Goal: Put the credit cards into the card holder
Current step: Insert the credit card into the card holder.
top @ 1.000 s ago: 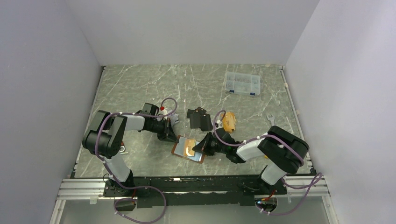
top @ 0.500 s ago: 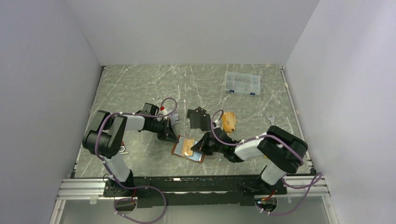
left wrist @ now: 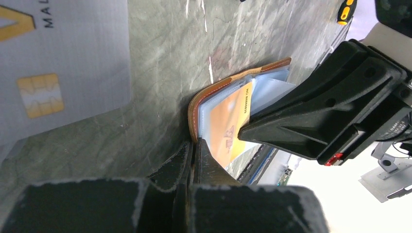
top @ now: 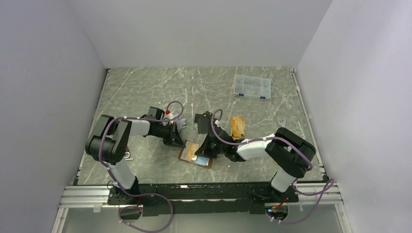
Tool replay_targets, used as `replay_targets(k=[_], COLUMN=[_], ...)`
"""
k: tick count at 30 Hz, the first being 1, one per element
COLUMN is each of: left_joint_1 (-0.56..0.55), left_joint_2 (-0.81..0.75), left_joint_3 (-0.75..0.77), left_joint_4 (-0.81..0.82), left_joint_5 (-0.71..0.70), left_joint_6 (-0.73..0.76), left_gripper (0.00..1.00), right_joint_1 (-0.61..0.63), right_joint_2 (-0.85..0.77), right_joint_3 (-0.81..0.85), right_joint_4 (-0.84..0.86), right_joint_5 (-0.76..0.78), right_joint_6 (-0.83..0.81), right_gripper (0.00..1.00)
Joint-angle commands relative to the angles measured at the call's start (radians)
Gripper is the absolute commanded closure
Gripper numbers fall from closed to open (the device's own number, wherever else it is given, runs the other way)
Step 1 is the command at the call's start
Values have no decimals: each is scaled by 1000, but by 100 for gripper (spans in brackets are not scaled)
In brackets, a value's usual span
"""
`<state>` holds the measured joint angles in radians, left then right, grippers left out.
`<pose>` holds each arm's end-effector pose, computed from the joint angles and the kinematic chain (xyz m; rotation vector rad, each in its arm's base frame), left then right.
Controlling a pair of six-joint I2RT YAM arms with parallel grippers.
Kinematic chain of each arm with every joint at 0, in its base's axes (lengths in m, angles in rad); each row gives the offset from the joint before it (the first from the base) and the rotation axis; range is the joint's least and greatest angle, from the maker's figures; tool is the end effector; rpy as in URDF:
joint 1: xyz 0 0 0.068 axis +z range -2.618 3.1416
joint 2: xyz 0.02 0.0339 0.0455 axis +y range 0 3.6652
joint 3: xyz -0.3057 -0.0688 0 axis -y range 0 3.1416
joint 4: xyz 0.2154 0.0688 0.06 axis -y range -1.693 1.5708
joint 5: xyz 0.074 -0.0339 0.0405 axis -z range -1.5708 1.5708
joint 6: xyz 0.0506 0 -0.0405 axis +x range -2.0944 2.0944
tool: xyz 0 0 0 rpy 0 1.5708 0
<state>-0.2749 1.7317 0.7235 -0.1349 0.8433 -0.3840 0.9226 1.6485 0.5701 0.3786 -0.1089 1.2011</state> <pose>0.2585 -0.1122 0.1671 0.1158 2.7194 -1.3401 0.1728 0.2373 0.1768 0.2937 2.5675 1.1183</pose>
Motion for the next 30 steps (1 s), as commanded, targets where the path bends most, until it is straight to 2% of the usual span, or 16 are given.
replay_targets(k=[1, 6, 14, 23, 30], left_joint_1=[-7, -6, -6, 6, 7], left_joint_2=[-30, -37, -68, -85, -102], left_joint_3=[-10, -9, -10, 0, 3], left_joint_4=[9, 10, 9, -7, -4], left_joint_5=[5, 10, 22, 50, 66], left_joint_6=[2, 4, 9, 16, 16], left_gripper=[100, 100, 100, 100, 100], right_joint_1=[37, 71, 90, 95, 99], right_joint_2=[9, 40, 82, 64, 87], right_joint_3=[91, 178, 266, 293, 365], right_joint_4=[-225, -297, -347, -369, -367], right_joint_5=[55, 66, 60, 76, 81], right_joint_6=[-123, -192, -266, -310, -367], right_gripper=[90, 76, 63, 53, 50])
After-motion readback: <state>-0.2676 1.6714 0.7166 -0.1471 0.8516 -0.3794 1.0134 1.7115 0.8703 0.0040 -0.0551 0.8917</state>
